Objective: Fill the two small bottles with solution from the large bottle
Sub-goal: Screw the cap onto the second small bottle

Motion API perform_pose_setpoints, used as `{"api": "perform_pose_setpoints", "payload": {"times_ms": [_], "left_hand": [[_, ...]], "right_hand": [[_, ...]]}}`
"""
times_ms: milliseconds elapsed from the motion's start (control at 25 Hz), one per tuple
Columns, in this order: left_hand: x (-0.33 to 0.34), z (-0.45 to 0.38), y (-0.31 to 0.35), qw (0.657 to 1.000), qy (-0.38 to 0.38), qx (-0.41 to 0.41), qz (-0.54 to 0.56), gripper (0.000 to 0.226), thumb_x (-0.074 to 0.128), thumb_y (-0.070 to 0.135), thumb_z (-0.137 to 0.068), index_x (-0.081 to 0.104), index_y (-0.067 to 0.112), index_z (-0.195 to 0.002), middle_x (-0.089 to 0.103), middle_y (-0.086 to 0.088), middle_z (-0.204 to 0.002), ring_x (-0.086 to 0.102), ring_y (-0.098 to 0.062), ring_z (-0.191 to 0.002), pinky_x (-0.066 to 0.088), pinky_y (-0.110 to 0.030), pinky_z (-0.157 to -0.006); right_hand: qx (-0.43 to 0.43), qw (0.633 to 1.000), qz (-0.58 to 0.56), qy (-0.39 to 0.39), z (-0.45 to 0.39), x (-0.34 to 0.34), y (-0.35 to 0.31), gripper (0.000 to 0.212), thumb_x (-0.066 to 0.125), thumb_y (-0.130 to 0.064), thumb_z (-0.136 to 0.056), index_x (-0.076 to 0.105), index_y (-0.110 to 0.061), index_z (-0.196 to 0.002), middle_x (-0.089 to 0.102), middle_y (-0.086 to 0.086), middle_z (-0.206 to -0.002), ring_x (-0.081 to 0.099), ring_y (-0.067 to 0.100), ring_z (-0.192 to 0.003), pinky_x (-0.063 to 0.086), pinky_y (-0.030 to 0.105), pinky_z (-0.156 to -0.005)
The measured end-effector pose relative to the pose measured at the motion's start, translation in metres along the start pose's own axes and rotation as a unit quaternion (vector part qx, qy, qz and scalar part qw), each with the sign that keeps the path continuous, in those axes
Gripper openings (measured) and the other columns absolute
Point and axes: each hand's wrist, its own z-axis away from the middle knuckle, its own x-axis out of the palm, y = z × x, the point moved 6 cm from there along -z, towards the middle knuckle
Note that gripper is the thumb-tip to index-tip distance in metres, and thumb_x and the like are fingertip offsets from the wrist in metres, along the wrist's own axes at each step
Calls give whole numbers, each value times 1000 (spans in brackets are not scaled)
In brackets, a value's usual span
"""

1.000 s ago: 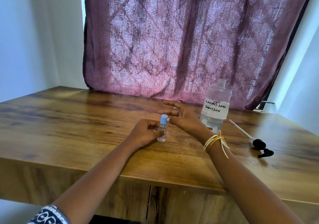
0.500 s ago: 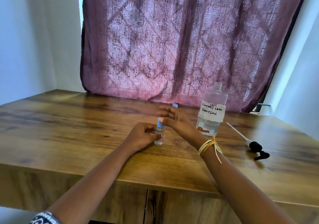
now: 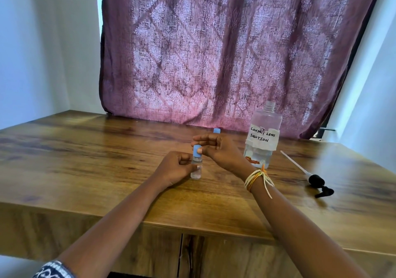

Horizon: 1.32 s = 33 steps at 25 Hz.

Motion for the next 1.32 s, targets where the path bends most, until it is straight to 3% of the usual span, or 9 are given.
{"api": "perform_pose_setpoints", "payload": {"times_ms": [160, 280, 400, 480, 680, 760, 920, 1120, 1320], "left_hand": [[-1, -1, 0, 1000, 4, 6, -9, 24, 76, 24, -80, 76, 20, -103, 77, 3, -102, 71, -9, -95, 54, -34, -91], [-1, 0, 0, 1000, 19, 14, -12, 12, 79, 26, -77, 76, 34, -85, 76, 15, -84, 70, 2, -83, 53, -20, -76], [-1, 2, 1, 998, 43, 25, -30, 16, 82, 27, -74, 73, 40, -72, 71, 24, -65, 65, 12, -68, 45, -9, -60], [-2, 2, 0, 998, 58, 20, -24, 12, 83, 28, -71, 76, 34, -78, 73, 19, -70, 68, 6, -73, 50, -15, -66], [-5, 5, 4, 996, 79, 25, -44, 31, 83, 23, -72, 76, 17, -102, 77, 1, -91, 71, -14, -86, 56, -34, -78], [-3, 6, 4, 993, 77, 35, -82, 34, 82, 25, -73, 75, 17, -105, 77, -2, -95, 70, -16, -87, 55, -33, -76], [-3, 1, -1, 987, 81, 21, -135, 32, 78, 27, -76, 72, 16, -106, 70, 2, -93, 64, -11, -83, 40, -14, -58], [5, -3, -5, 971, 67, 7, -230, 38, 64, 31, -87, 62, 11, -120, 59, -10, -116, 60, -28, -102, 47, -32, -81], [-1, -3, -12, 961, 101, -24, -255, 30, 66, 36, -85, 67, 11, -101, 63, -8, -105, 57, -19, -86, 45, -32, -71]], "right_hand": [[-1, 998, 3, -66, -3, 3, -4, 39, 52, 15, -90, 53, 11, -129, 61, 27, -127, 58, 29, -123, 51, 19, -93], [-5, 1000, 17, -18, -4, 0, -1, 33, 59, 13, -87, 63, 9, -119, 67, 25, -118, 64, 28, -115, 53, 21, -92], [-22, 998, 30, 42, -4, 2, 1, 26, 66, 9, -83, 70, 6, -108, 72, 21, -107, 69, 22, -101, 55, 17, -85], [-29, 998, 6, 56, -3, 3, 2, 28, 69, 7, -82, 70, 4, -109, 73, 18, -107, 69, 19, -100, 56, 19, -85], [21, 999, 8, 37, 6, 4, 23, 52, 79, -5, -77, 61, -8, -125, 67, 4, -118, 66, 16, -109, 54, 17, -87], [44, 998, 35, 38, 7, 6, 35, 43, 76, -3, -79, 64, -7, -120, 70, 8, -114, 67, 19, -107, 52, 10, -81], [53, 995, 78, 33, -2, 12, 43, 27, 71, -5, -82, 69, -7, -109, 72, 3, -102, 68, 10, -91, 50, 7, -71], [59, 994, 70, 51, -16, 19, 53, 23, 74, -8, -77, 68, -20, -97, 72, -5, -89, 68, 0, -74, 54, 14, -68], [44, 989, 105, 90, -23, 21, 59, 25, 69, -10, -80, 67, -15, -105, 73, -1, -91, 68, 8, -79, 56, 19, -73]]}}
